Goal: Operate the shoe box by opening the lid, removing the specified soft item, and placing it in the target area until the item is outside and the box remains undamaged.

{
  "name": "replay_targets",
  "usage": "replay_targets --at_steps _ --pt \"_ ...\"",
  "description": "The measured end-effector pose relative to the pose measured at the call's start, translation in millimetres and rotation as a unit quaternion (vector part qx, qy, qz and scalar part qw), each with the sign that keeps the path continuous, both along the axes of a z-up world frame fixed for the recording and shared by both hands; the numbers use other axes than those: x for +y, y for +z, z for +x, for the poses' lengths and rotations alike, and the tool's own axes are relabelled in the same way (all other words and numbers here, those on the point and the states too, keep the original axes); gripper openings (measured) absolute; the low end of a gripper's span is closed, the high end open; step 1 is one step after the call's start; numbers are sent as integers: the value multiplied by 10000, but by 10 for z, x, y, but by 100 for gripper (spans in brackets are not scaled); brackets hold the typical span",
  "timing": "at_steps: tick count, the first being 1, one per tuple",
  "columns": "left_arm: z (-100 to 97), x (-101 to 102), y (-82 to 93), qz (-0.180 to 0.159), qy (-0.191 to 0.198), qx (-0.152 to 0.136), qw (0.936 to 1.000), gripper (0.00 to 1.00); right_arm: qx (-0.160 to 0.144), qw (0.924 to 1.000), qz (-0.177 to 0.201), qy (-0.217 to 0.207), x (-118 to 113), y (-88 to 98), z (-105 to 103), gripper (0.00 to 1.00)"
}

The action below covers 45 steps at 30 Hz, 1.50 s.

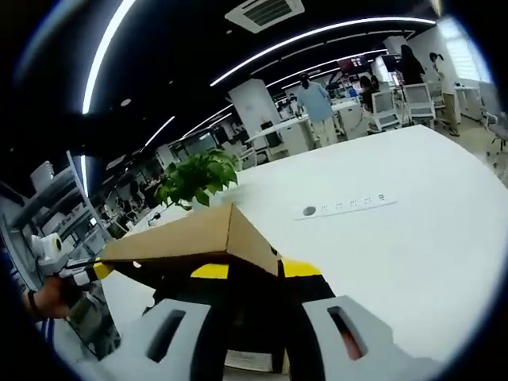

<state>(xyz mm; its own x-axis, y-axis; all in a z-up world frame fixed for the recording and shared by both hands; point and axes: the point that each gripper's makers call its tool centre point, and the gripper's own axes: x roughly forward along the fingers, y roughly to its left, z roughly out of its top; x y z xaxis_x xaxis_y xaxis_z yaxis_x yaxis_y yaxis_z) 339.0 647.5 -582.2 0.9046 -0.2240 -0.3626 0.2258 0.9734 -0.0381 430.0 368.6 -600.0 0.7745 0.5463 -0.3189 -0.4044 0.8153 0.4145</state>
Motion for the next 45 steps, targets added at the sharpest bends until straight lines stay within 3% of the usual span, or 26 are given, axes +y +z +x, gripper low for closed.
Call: replay_targets --at_steps 10,21,26,32,36,45 --pt "24 14 8 -55 11 -46 10000 6 103 9999 -20 -132 44 -95 93 5" --pt "166 86 -31 -196 63 -103 9997 4 86 9997 47 -218 72 -85 261 4" --pt "254 115 -44 -232 104 -150 9996 3 -79 9994 -286 -185 112 -78 338 3" --pt "410 180 -116 -306 155 -118 9993 3 -98 9994 -231 -255 134 -74 474 3" --pt "504 201 -133 -322 135 -112 9993 3 -185 9974 -691 -111 162 -109 568 2" --pt "617 241 -314 -360 144 90 9992 3 -109 9967 -783 -185 188 -232 664 1"
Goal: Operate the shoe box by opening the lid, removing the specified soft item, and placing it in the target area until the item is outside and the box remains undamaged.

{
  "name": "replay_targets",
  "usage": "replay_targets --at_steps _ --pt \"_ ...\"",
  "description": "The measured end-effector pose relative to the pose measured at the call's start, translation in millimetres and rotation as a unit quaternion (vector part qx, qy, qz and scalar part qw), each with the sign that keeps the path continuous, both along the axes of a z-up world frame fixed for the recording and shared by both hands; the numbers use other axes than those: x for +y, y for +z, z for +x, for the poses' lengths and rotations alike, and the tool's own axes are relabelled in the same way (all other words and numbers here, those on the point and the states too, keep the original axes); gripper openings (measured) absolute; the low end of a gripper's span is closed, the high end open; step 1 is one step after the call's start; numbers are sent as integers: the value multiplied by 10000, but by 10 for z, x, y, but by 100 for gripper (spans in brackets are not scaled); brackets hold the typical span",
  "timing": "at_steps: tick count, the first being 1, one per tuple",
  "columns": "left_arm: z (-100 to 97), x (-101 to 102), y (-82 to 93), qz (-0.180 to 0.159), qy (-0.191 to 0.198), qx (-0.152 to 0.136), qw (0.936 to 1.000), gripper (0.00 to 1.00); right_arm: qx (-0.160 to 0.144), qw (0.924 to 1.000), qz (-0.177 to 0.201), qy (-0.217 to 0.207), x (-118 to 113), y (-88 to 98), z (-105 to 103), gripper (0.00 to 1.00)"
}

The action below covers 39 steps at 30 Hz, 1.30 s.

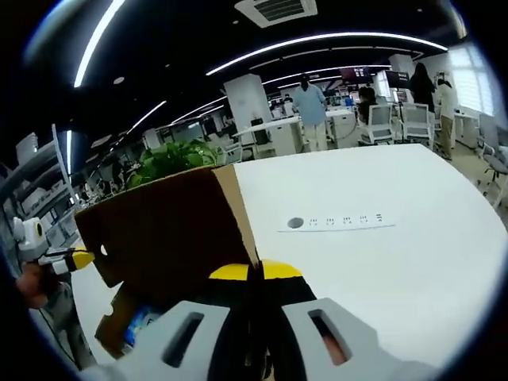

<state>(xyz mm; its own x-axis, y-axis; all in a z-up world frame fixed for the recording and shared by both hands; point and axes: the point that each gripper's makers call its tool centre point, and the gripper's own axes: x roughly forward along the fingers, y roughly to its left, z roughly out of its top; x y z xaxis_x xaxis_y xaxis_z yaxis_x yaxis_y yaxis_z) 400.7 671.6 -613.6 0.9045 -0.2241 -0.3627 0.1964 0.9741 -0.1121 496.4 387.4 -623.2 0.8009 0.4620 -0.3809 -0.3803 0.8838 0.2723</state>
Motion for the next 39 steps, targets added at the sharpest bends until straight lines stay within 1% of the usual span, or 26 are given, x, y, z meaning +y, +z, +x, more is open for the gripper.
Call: replay_targets --at_steps 5,8,10,13,17,22,27,35,39 --pt "12 -3 -93 -16 8 113 9999 3 46 10000 -6 5 0 -56 47 1" --pt "16 1 -156 -23 26 206 9998 3 131 9999 -39 15 5 -129 58 1" --pt "19 2 -193 -44 38 274 9996 3 177 9998 44 -3 37 -143 33 1" --pt "35 16 -205 -191 94 315 9993 3 187 9998 -22 -15 36 -158 31 1" --pt "47 26 -207 -316 114 351 9988 3 278 9996 61 -19 30 -156 26 1" --pt "53 6 -244 -127 14 421 9990 3 336 9994 29 43 28 -160 17 1" --pt "89 31 -263 -196 45 477 9987 3 384 9993 21 3 39 -169 25 1" --pt "67 33 -269 -265 27 559 9981 3 425 9991 -81 41 37 -186 2 1" --pt "22 18 -267 -114 -17 615 9980 3 507 9982 -286 115 56 -182 -49 1"
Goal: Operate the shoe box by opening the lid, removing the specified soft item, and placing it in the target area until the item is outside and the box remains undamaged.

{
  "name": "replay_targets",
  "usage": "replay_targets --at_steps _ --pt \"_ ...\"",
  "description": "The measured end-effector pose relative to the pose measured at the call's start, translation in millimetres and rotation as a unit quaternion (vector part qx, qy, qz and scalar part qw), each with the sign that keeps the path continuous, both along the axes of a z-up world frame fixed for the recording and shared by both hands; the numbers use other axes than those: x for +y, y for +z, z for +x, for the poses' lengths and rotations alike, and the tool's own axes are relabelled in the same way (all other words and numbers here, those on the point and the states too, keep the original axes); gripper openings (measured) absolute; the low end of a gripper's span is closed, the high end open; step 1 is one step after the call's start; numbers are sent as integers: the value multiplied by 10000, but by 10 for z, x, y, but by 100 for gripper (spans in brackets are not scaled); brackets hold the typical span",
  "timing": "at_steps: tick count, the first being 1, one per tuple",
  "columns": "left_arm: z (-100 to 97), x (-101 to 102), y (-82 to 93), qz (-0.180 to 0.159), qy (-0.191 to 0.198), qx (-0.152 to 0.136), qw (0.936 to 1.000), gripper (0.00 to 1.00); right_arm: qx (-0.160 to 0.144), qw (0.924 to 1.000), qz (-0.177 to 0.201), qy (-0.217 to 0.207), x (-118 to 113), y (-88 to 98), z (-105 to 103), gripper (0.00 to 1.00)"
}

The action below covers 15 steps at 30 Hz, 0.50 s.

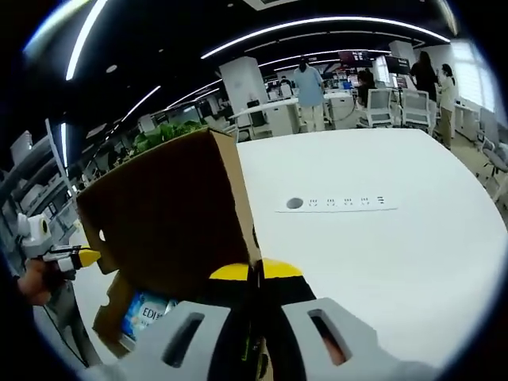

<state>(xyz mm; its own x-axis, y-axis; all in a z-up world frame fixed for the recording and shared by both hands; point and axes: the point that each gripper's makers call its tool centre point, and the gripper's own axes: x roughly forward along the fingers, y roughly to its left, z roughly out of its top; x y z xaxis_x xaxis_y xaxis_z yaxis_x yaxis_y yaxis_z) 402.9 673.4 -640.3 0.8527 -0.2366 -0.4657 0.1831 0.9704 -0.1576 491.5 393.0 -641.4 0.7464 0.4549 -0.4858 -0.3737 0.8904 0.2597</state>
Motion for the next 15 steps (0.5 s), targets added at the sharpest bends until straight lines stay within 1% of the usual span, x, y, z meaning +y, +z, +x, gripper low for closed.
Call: replay_targets --at_steps 4,8,11,15 --pt "-14 21 -10 -89 16 10 10000 3 39 10000 43 -11 -4 -10 -10 1" --pt "-31 40 -6 -75 55 57 9999 3 73 10000 35 18 31 -8 -36 1" --pt "-75 62 -3 -29 84 105 9999 3 73 9999 -10 94 58 -11 -71 1" --pt "-139 90 -4 -85 105 124 9998 3 100 9999 6 134 88 -13 -111 1"
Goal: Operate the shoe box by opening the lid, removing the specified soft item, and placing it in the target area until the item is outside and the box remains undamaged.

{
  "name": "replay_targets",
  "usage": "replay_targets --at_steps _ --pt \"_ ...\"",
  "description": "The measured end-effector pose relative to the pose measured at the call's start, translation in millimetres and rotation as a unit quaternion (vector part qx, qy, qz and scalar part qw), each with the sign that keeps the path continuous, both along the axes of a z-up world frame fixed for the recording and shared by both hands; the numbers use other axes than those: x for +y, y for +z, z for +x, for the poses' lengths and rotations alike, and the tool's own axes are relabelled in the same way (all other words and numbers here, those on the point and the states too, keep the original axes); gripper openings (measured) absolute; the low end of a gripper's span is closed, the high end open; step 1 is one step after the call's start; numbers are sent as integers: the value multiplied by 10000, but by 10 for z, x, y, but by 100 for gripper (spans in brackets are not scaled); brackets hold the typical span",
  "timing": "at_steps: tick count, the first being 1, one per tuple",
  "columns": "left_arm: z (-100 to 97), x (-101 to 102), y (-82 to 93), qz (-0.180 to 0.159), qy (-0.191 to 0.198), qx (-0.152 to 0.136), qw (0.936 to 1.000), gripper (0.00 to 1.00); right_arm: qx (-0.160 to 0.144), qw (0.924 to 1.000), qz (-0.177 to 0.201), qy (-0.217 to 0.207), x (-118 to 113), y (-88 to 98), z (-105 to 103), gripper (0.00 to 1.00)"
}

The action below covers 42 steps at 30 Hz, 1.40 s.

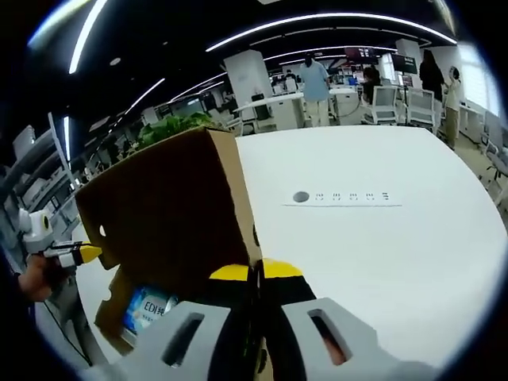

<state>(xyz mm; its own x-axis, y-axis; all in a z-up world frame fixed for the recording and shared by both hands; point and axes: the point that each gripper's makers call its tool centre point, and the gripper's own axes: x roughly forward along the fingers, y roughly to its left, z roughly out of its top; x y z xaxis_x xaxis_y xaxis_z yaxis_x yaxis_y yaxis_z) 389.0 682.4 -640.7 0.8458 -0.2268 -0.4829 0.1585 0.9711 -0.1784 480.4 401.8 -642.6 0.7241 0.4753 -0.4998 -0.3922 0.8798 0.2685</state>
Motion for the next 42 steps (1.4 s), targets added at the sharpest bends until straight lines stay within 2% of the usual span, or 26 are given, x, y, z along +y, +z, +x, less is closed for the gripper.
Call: replay_targets --at_steps 9,14,33,37,42 --pt "-105 53 -1 15 8 109 9999 3 101 9997 -100 188 74 6 -146 1" --pt "-133 73 -7 3 9 148 9999 3 123 9996 -117 211 75 -11 -147 1" --pt "71 133 -27 35 51 116 9999 3 172 9998 4 99 109 -67 86 1" --pt "133 156 -48 25 63 113 9999 3 287 9993 209 -63 113 -106 153 1" --pt "206 167 -81 61 28 163 9998 3 343 9990 220 -155 126 -163 230 0"
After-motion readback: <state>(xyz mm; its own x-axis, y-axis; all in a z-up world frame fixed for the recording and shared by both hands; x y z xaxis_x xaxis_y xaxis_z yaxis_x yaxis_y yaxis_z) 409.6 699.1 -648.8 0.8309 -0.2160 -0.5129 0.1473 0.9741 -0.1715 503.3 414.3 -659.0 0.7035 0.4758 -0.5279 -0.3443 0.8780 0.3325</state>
